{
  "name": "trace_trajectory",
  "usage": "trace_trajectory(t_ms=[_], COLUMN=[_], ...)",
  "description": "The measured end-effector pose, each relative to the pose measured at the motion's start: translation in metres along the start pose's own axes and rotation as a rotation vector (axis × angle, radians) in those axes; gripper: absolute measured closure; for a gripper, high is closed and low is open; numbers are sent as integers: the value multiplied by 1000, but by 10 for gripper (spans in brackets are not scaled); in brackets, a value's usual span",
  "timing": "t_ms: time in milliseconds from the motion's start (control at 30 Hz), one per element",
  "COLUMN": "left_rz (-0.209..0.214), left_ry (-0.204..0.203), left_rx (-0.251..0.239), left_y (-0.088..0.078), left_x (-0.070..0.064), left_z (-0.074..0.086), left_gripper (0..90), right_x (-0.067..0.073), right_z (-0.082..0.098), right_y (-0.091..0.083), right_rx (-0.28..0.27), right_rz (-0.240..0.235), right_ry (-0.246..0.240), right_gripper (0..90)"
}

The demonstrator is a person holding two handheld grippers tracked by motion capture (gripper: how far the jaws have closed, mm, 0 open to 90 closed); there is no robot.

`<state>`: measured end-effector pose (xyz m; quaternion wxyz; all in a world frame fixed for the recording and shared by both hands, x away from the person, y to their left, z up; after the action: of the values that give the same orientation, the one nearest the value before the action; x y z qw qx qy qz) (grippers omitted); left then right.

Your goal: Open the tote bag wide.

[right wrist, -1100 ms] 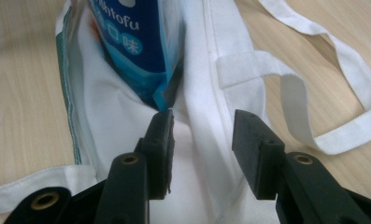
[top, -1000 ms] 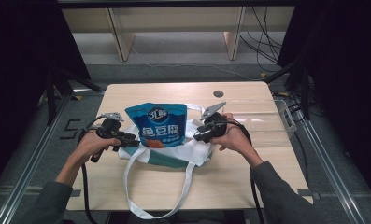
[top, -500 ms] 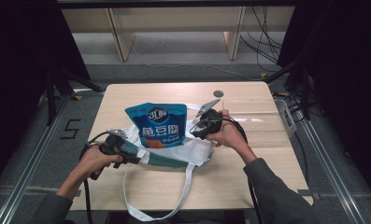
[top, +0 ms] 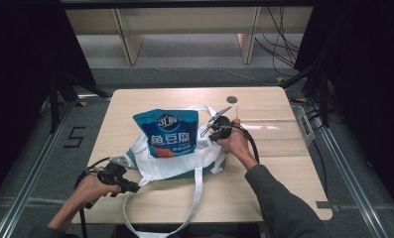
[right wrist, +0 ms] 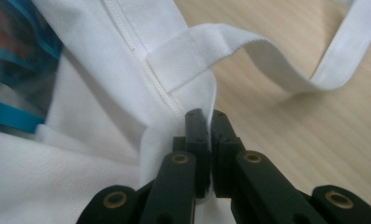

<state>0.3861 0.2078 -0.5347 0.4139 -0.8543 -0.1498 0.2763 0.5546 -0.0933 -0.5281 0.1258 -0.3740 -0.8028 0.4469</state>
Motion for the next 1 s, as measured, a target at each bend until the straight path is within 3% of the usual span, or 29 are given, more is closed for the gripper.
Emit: trace_trajectory(t_ms=[100, 133, 167, 200, 300, 433, 467, 500, 533, 600, 633, 667, 700, 733, 800, 833, 1000], left_rz=[7, 20, 23, 21, 0, -27, -41, -49, -56, -77, -85, -103, -101, -112, -115, -121, -103], left_ry=[-9, -8, -6, -6, -27, -52, -35, -42, -40, -19, -5, -8, 6, 3, -3, -3, -39], left_rx=[8, 15, 13, 13, -24, -141, -152, -185, -206, -238, -230, -251, -239, -249, -218, -192, -68], left_y=[3, 4, 4, 4, -3, -29, -38, -45, -52, -60, -63, -63, -63, -60, -50, -45, -19], left_x=[1, 0, -1, -1, -1, -1, 0, 0, 0, 3, 6, 10, 15, 20, 32, 39, 63], left_z=[2, 3, 3, 3, -1, -15, -18, -23, -27, -38, -42, -49, -53, -59, -64, -64, -47], left_gripper=[852, 852, 851, 847, 718, 570, 570, 568, 571, 650, 686, 736, 776, 814, 858, 872, 895], right_x=[5, 10, 5, 3, 1, -7, -9, -9, -7, -3, -1, 2, 6, 11, 18, 20, 25], right_z=[6, 9, 7, 7, 5, -5, -7, -8, -8, -8, -4, -2, 0, 5, 13, 16, 35], right_y=[14, 13, 16, 16, 11, -16, -26, -34, -43, -56, -62, -63, -64, -67, -66, -64, -51], right_rx=[35, 82, 38, 33, 5, -94, -118, -146, -138, -176, -157, -164, -175, -135, -111, -111, -18], right_rz=[3, -10, -3, -14, -20, -16, -32, -33, -25, -56, -67, -68, -88, -109, -116, -125, -117], right_ry=[4, 56, 15, 11, 33, 92, 66, 77, 99, 57, 42, 29, -8, -15, -16, -42, -100], right_gripper=[888, 888, 888, 887, 850, 756, 745, 738, 738, 744, 759, 774, 791, 806, 834, 846, 884])
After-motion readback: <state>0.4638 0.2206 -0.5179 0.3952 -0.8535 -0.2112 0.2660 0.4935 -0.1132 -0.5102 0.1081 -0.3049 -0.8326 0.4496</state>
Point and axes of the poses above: each handheld gripper's, and its own axes: y roughly forward along the jaws, z roughly out of its underside, x roughly to its left, the point moved 7 cm from there along y, roughly forward along the jaws, and after that the axes turned 8 degrees about z, right-handed, at the moved point
